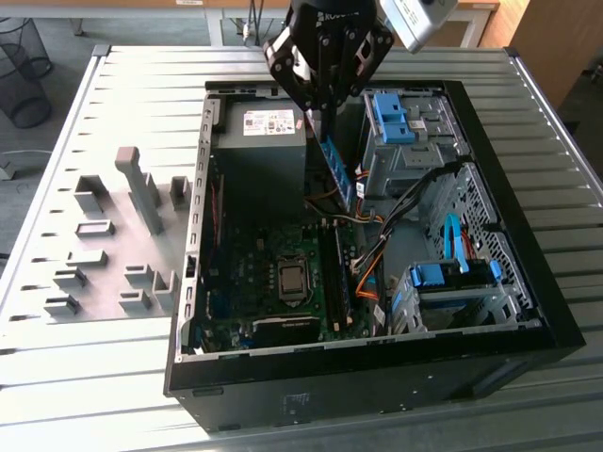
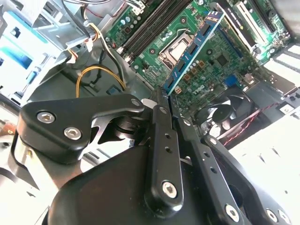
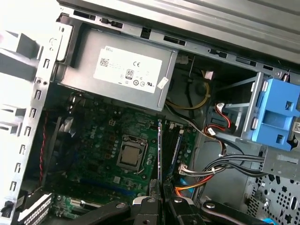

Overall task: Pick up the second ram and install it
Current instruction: 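Insert the second ram into the second slot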

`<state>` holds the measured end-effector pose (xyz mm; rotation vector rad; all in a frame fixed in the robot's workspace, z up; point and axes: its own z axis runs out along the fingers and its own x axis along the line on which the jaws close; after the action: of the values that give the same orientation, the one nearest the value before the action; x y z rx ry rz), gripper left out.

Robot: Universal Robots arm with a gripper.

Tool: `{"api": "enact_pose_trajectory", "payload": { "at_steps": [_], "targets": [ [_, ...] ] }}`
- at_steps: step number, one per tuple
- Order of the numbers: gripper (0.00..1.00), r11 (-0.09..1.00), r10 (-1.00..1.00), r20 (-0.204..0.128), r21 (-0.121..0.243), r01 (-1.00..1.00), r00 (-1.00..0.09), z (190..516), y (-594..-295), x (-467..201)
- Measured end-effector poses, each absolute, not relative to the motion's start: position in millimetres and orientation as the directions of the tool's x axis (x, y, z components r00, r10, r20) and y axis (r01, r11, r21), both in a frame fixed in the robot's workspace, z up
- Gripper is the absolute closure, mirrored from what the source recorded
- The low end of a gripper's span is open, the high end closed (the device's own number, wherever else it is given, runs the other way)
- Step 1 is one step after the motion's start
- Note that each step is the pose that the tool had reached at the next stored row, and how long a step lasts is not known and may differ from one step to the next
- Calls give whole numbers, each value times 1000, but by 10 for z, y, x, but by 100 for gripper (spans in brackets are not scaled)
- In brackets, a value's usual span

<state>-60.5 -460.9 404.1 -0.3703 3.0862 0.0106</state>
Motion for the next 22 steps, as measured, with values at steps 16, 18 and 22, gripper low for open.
{"api": "enact_pose_trajectory", "payload": {
  "at_steps": [16,18,22],
  "targets": [
    [87,991,-133,-34,3,-133,-991,4028,-4609,-605],
    [87,993,-121,-34,3,-122,-992,4026,-4609,-605],
    [87,995,-95,-34,3,-95,-995,4023,-4609,-605]
  ]
}}
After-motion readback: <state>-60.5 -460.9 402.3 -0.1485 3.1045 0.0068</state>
